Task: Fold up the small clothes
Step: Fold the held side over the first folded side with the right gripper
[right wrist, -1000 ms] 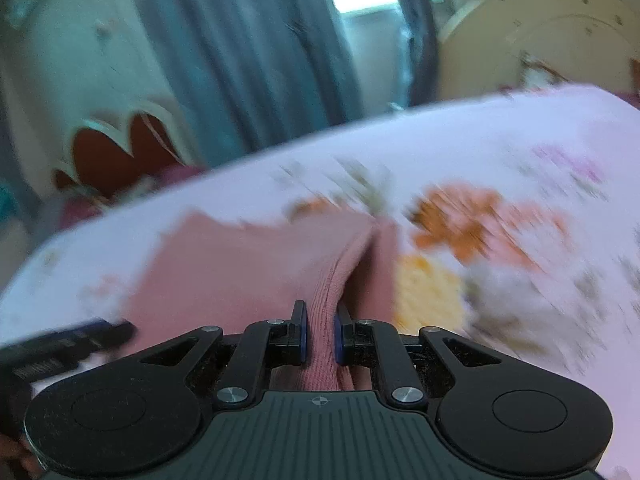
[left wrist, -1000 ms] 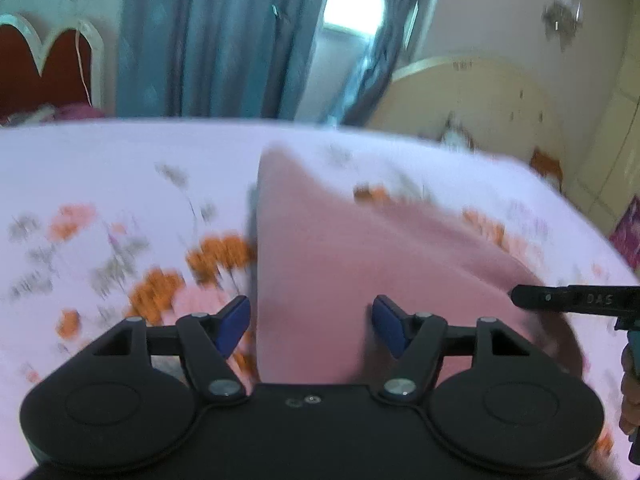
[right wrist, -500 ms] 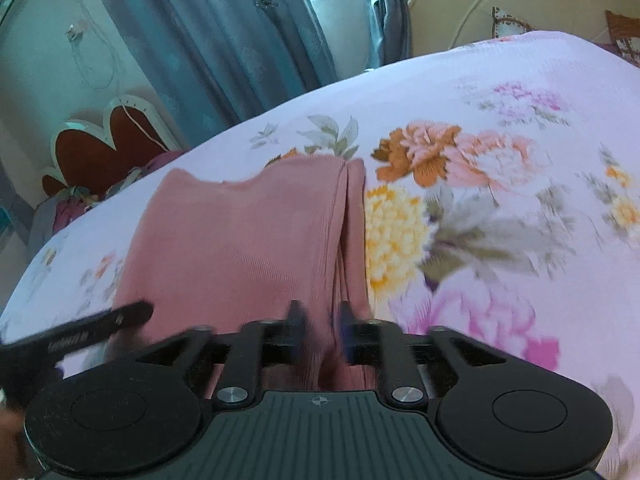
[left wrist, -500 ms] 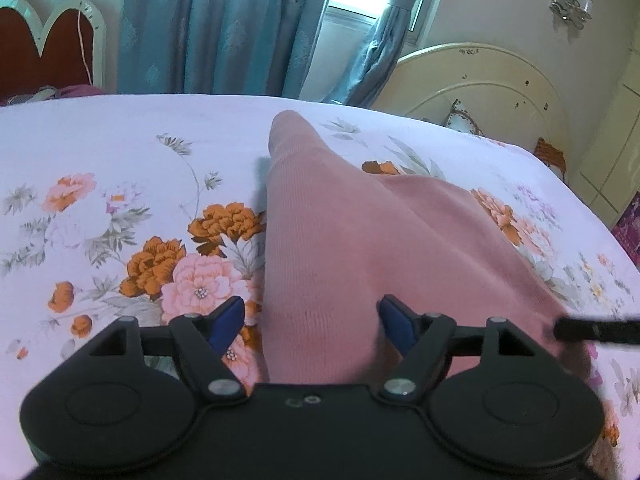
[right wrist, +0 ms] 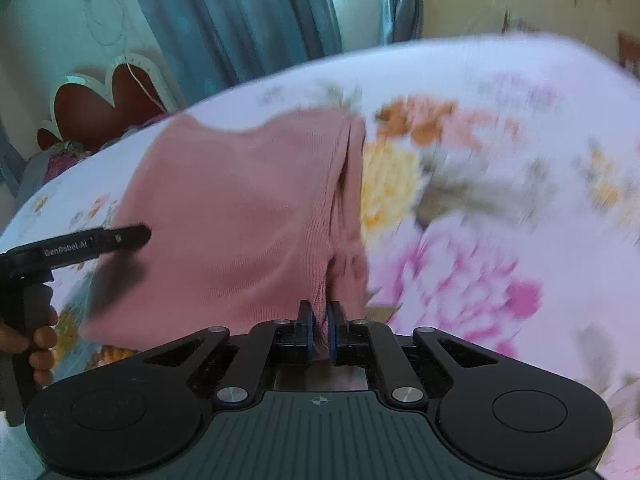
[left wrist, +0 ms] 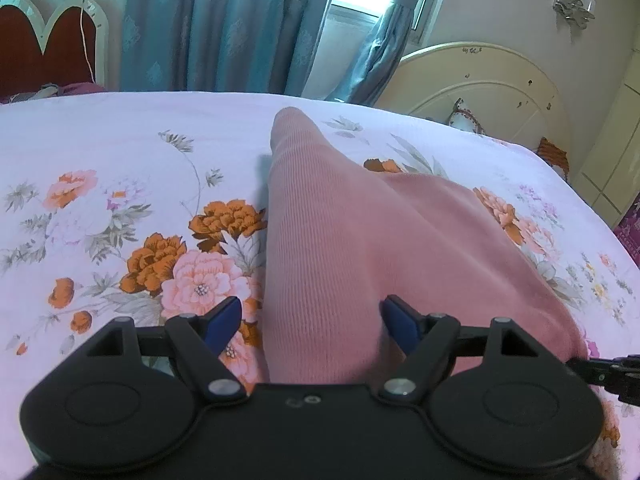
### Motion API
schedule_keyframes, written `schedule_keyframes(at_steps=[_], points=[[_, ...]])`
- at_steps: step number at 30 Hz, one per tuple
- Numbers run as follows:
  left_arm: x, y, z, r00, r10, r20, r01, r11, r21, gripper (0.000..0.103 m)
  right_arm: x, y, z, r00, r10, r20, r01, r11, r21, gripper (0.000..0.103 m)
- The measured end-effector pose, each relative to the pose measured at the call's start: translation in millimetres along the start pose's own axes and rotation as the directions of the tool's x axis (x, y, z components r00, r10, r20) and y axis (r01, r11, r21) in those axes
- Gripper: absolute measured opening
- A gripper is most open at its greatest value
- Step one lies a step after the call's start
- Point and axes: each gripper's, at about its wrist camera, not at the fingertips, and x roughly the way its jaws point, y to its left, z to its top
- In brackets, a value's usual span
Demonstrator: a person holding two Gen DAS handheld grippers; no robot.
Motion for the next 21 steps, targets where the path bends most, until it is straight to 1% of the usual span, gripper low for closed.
schedule_keyframes(at_steps=[1,2,5,8,9,13,14,15,16,17,18,19,21], points=[[1,-1,-1,1.0,0.001,-0.001,-0.001,1.0,0.0,0.079,7,-2,-3,0.999,-0.024,-0.031,0.024,1.0,-0.009,0.006],[2,-1,-1,1.0,0.003,-0.006,-0.003,1.0,0.001,0.079,12,-6,-7,0.999,-0.025,-0.042,0.025,1.0,-0.003,0.006],[2,-2,2,1.0,0.014,-0.016,-0.014,1.0,-0.004,0.079,8,-4,0,0.999,-0.011,-0.052,0.01,1.0,-0.018,0.006],[0,-2,6,1.0,0.018,-0.026,-0.018,1.0,0.0,0.079,-1,-10,9,0.999,0.02,-0.029,-0.019,0.999,0.036,0.007],[-1,-2,8,0.999,0.015,-0.029,-0.015,1.0,0.0,0.077,-4,-11,12,1.0,0.021,-0.015,-0.021,0.999,0.044,0.007],[-6,-3,14,1.0,0.013,-0.022,-0.013,1.0,0.011,0.077,-6,-11,31,0.999,0.033,0.022,-0.034,0.996,0.078,0.007],[-8,-3,16,1.0,0.011,-0.017,-0.011,1.0,0.012,0.077,-4,-13,37,0.999,0.042,0.03,-0.045,0.994,0.095,0.008],[-9,-4,18,1.0,0.011,-0.013,-0.011,1.0,0.013,0.077,-3,-16,42,0.998,0.05,0.036,-0.054,0.992,0.113,0.01],[-9,-4,21,1.0,0.011,-0.011,-0.011,1.0,0.013,0.077,0,-18,48,0.998,0.055,0.044,-0.061,0.989,0.134,0.014],[-10,-3,24,1.0,0.009,-0.008,-0.009,1.0,0.008,0.077,2,-20,53,0.997,0.06,0.057,-0.068,0.986,0.153,0.034],[-10,-3,28,1.0,0.008,-0.006,-0.008,1.0,0.003,0.077,4,-21,58,0.996,0.059,0.074,-0.071,0.983,0.167,0.059],[-10,-2,31,1.0,0.007,-0.002,-0.007,1.0,-0.002,0.077,6,-22,62,0.994,0.055,0.091,-0.07,0.983,0.171,0.062],[-10,-1,39,1.0,0.004,0.007,-0.004,1.0,-0.007,0.077,12,-20,73,0.993,0.051,0.103,-0.067,0.984,0.162,0.062]])
